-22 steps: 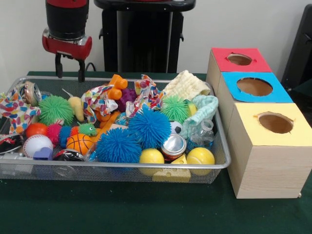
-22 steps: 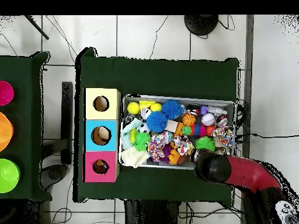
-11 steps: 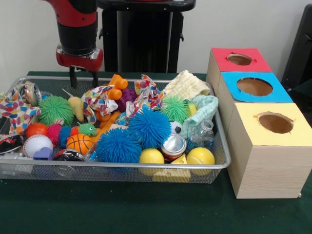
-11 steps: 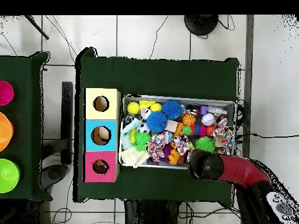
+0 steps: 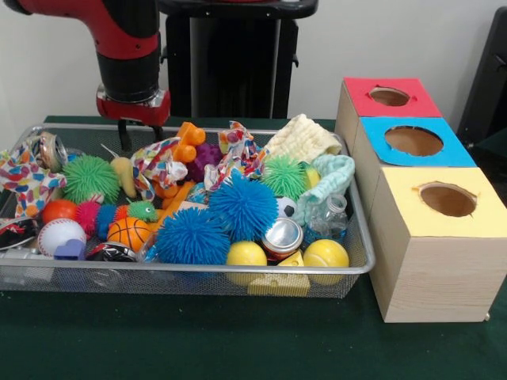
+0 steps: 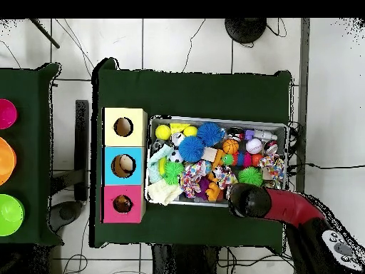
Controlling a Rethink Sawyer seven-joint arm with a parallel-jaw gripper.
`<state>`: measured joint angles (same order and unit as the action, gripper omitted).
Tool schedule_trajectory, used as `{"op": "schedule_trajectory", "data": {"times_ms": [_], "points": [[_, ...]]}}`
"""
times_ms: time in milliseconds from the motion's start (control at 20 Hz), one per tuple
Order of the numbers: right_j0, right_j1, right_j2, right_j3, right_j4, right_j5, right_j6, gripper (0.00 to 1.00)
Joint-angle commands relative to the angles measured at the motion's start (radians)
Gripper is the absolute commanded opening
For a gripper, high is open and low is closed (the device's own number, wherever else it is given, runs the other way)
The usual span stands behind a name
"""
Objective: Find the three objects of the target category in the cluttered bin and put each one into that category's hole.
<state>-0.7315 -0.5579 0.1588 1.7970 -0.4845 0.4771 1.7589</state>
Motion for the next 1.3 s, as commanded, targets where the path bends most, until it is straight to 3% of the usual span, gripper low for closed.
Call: {"op": "schedule_trajectory", "data": {"times_ms": [50,900,1300], "points": [[-0.019,0.076,0.093,-0.117,-0.060,-0.045,-0.068,1.00],[-0.023,0.066,0.086,-0.127,-0.081,-0.040,-0.074,1.00],[-0.068,0.117,0.092,-0.166,-0.139,-0.057,-0.109,1.00]]}}
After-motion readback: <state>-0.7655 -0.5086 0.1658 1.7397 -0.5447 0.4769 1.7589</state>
